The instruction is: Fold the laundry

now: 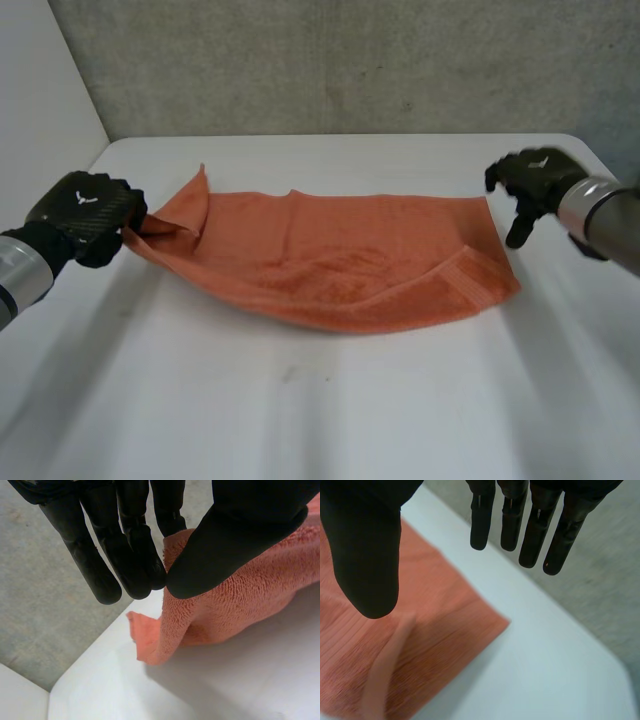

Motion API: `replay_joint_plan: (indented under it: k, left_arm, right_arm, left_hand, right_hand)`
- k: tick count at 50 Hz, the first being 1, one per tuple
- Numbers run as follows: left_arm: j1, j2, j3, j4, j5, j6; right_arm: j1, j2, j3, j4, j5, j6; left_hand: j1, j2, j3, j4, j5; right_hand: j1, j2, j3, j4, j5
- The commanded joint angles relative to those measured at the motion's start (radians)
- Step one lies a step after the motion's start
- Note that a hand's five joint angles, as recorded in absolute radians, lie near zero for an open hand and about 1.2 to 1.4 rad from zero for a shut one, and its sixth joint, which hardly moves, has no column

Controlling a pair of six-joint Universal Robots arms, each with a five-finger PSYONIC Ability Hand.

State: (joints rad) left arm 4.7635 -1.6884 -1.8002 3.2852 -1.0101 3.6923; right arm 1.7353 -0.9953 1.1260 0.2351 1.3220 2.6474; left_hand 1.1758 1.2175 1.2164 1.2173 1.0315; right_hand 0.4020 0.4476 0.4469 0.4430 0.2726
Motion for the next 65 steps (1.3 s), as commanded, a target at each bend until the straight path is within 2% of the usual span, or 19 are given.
replay_joint_plan:
  k: [1,8,13,23,29,41,47,48,49,50,51,52,59,64,65]
  left_arm:
    - [-0.008,-0.01,-0.008,0.001,-0.001,0.006]
    - [-0.008,-0.011,-0.01,0.001,-0.001,0.005]
    - [-0.01,-0.017,-0.019,0.002,-0.001,0.005]
    - [-0.011,-0.028,-0.048,0.06,-0.001,0.006]
    - [-0.011,-0.03,-0.045,0.065,-0.001,0.006]
    - [-0.011,-0.033,-0.048,0.065,0.001,0.006]
    - [-0.011,-0.031,-0.048,0.065,0.001,0.006]
    - [-0.011,-0.031,-0.048,0.065,0.001,0.006]
    - [-0.011,-0.031,-0.048,0.065,-0.001,0.006]
    - [-0.011,-0.031,-0.048,0.064,-0.001,0.006]
    - [-0.011,-0.031,-0.048,0.064,-0.001,0.006]
    - [-0.011,-0.031,-0.048,0.065,-0.001,0.006]
    - [-0.008,-0.031,-0.047,0.064,-0.008,0.006]
    - [-0.008,-0.014,-0.045,0.056,-0.028,-0.008]
    - [-0.008,-0.014,-0.045,0.056,-0.028,-0.008]
  right_arm:
    - [0.039,0.18,-0.099,0.021,0.0,0.012]
    - [0.044,0.291,-0.219,0.115,-0.004,0.019]
    - [0.044,0.34,-0.29,0.148,-0.001,0.087]
    - [0.044,0.349,-0.318,0.184,0.0,0.105]
    - [0.044,0.351,-0.315,0.231,-0.003,0.105]
    - [0.044,0.343,-0.307,0.247,0.0,0.105]
    - [0.044,0.34,-0.299,0.254,0.003,0.105]
    - [0.044,0.339,-0.298,0.254,0.003,0.103]
    - [0.044,0.339,-0.298,0.254,0.003,0.103]
    - [0.044,0.336,-0.295,0.254,0.002,0.101]
    - [0.044,0.336,-0.295,0.254,0.002,0.101]
    - [0.044,0.328,-0.29,0.256,0.0,0.101]
    - [0.036,0.182,-0.209,0.224,-0.007,0.109]
    - [0.03,-0.02,-0.042,0.161,-0.01,0.108]
    - [0.03,-0.02,-0.041,0.161,-0.01,0.108]
  left_hand:
    - [0.22,0.179,0.18,0.179,0.19]
    - [0.22,0.179,0.18,0.179,0.19]
    - [0.22,0.179,0.18,0.179,0.19]
    - [0.22,0.179,0.18,0.179,0.19]
    - [0.22,0.179,0.18,0.179,0.19]
    - [0.22,0.179,0.18,0.179,0.19]
    - [0.22,0.179,0.18,0.179,0.19]
    - [0.22,0.179,0.18,0.179,0.19]
    - [0.22,0.179,0.18,0.179,0.19]
    - [0.22,0.179,0.18,0.179,0.19]
    - [0.22,0.179,0.18,0.179,0.19]
    - [0.22,0.179,0.18,0.179,0.19]
    - [0.22,0.179,0.18,0.179,0.19]
    - [0.22,0.179,0.18,0.179,0.19]
    - [0.22,0.179,0.18,0.179,0.19]
  right_hand:
    - [0.018,-0.028,-0.027,-0.023,-0.027]
    - [0.018,-0.028,-0.027,-0.023,-0.027]
    - [0.021,-0.025,-0.024,-0.02,-0.025]
    - [0.067,0.022,0.023,0.026,0.022]
    - [0.191,0.145,0.146,0.15,0.146]
    - [0.217,0.172,0.172,0.176,0.172]
    - [0.414,0.368,0.369,0.373,0.368]
    - [0.553,0.508,0.509,0.512,0.508]
    - [0.555,0.509,0.51,0.514,0.51]
    - [0.776,0.73,0.731,0.735,0.731]
    - [0.778,0.732,0.733,0.737,0.733]
    - [0.992,0.947,0.947,0.951,0.947]
    - [0.994,0.949,0.949,0.953,0.949]
    - [0.994,0.949,0.949,0.953,0.949]
    - [0.994,0.949,0.949,0.953,0.949]
